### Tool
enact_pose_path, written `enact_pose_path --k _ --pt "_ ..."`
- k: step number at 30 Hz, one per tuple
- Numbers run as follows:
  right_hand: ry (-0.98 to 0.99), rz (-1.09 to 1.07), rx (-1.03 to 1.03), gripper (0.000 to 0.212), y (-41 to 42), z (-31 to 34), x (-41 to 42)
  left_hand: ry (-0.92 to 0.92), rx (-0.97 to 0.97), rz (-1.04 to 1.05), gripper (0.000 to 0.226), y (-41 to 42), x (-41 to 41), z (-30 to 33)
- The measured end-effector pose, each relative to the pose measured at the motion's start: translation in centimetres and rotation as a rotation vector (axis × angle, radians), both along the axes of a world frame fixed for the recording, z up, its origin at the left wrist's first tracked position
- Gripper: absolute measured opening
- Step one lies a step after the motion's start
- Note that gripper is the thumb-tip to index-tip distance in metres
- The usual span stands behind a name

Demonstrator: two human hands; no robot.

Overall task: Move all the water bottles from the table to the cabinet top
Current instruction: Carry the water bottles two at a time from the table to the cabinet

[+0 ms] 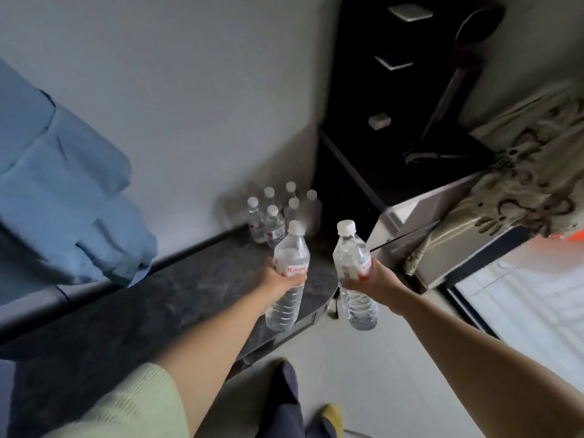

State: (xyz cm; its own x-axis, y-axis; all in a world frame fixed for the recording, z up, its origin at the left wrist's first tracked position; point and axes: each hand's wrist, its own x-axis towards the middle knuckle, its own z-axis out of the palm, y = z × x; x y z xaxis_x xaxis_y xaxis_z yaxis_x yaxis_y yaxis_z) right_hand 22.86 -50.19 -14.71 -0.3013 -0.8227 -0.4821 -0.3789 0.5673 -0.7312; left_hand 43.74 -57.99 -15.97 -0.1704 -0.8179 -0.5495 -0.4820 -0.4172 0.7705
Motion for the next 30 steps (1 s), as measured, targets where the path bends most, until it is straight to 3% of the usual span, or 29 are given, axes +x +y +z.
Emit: enact_pose_path --k 4,10,15,19,24,30 --pt "0.015 -0.021 0.057 0.054 -3.7 -2.8 0.5 0.042 0.067 0.032 0.051 -2.8 -0.4 -2.7" --pt "0.044 -0.113 0.079 0.063 -10.1 -7.6 0.6 0.051 0.118 0.001 0.063 -8.5 -0.8 -7.3" --pt "0.032 -0.224 0.061 0.058 -14.2 -12.4 -0.3 0.049 0.068 0.051 0.05 -12.0 -3.3 -12.5" --pt "0.038 -0.271 0.071 0.065 -17.2 -17.0 -1.2 0.041 0.065 0.138 0.054 -13.6 -6.4 -17.3" --pt "-0.005 -0.315 0.048 0.073 -19.0 -21.5 -1.7 0.037 -0.052 0.242 0.067 -14.5 -9.1 -20.8" --pt "-0.007 -0.271 -0.018 0.081 -21.7 -24.5 -1.8 0.014 -0.286 0.315 0.054 -16.1 -10.0 -23.3"
